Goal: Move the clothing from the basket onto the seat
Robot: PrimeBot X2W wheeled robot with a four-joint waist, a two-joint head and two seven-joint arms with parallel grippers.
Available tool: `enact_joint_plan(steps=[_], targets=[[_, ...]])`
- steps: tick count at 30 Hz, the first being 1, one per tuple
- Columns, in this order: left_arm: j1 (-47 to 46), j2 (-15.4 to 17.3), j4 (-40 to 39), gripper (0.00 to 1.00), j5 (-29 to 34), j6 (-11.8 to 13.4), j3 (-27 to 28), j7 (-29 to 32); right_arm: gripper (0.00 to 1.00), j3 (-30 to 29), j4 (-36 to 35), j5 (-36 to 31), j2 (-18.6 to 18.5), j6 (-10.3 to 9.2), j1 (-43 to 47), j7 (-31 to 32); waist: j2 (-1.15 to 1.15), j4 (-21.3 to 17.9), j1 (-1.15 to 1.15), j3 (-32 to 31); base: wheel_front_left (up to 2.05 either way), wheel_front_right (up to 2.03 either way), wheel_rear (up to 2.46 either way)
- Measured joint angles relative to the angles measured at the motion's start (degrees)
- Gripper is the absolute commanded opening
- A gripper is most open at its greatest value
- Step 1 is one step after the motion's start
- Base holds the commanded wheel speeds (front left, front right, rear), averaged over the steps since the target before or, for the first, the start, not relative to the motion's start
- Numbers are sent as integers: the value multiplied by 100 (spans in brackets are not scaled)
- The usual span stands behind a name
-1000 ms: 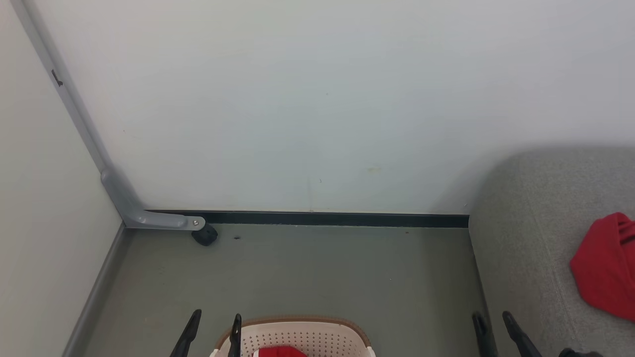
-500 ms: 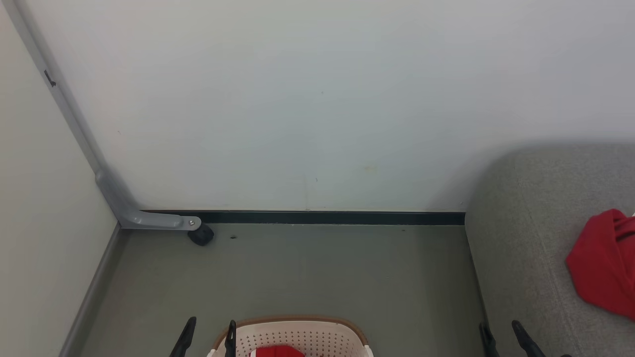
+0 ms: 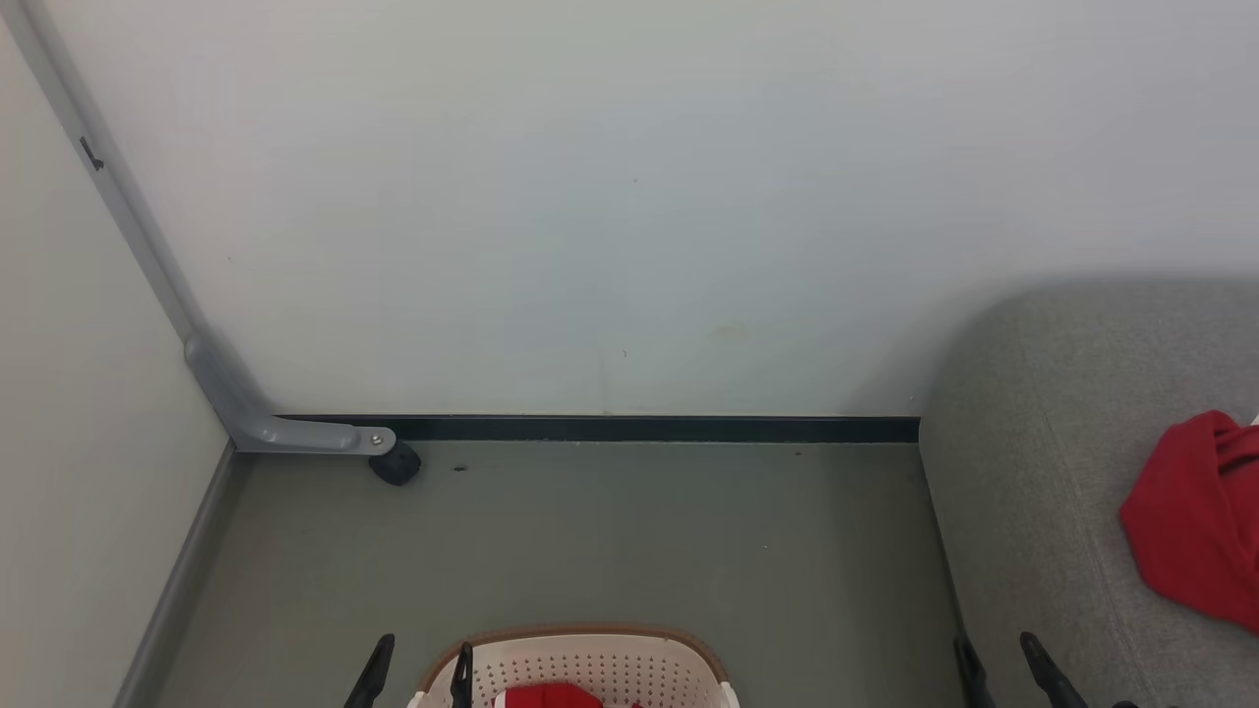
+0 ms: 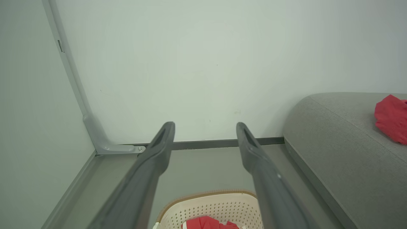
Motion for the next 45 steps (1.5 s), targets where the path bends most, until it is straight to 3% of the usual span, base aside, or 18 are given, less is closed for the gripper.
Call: enact_joint_plan(steps=[32, 45], targets=[[2, -11, 20, 100, -11, -93, 12, 0, 100, -291, 108, -287, 208, 177, -9, 0, 0, -54, 0, 47, 0, 0, 0], [-12, -15, 47, 100, -4, -253, 65, 0, 100, -428, -34, -405, 347, 176, -7, 0, 0, -298, 0, 659, 0, 0, 0]])
